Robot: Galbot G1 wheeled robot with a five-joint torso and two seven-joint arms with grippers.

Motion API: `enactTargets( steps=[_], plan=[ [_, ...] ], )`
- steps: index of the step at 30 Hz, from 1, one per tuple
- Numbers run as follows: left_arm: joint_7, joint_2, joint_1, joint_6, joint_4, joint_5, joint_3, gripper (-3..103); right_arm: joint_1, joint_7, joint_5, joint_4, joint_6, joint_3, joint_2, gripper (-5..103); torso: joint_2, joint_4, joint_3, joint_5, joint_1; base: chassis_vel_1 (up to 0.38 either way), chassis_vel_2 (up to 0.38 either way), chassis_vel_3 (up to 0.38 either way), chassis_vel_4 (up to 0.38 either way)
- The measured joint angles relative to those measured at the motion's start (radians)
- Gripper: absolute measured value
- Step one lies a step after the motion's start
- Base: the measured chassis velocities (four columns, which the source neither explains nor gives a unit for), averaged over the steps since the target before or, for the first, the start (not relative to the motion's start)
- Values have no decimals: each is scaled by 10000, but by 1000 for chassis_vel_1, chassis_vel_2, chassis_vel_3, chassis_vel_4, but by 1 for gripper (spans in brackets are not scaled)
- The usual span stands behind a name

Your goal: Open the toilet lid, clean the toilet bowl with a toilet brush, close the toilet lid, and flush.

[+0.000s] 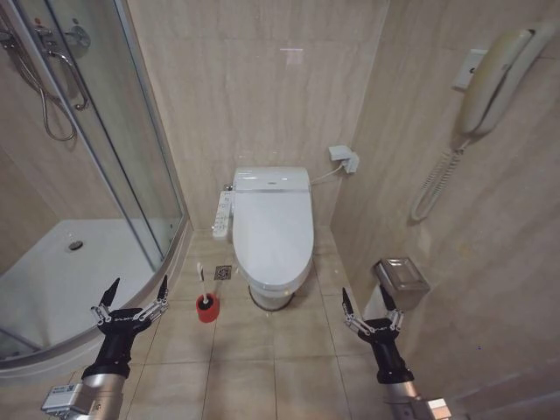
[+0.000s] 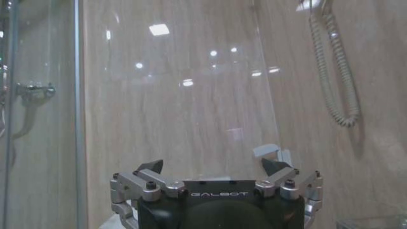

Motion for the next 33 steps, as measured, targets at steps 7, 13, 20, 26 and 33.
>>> enactTargets(
  steps=[7,13,20,26,33],
  plan=[
    [0,0,-1,0,0,0,0,100,196,178,-238,-185,67,9,64,100,-2,1,2,3,7,-196,204,212,-191],
    [0,0,-2,0,0,0,-1,100,355,-59,-238,-298,124,42,63,100,-4,4,5,-1,12,-108,145,121,-105],
    [0,0,2,0,0,0,0,100,411,-37,-220,-343,70,40,119,100,3,-1,-4,1,-6,7,-7,-2,9],
    [0,0,0,0,0,0,-1,100,431,205,-488,-360,10,54,150,100,2,2,-1,1,-1,-48,38,69,-54],
    [0,1,-4,0,0,0,0,100,484,769,-1243,-555,-350,0,17,100,-5,-4,5,1,15,-159,116,106,-135]
  ],
)
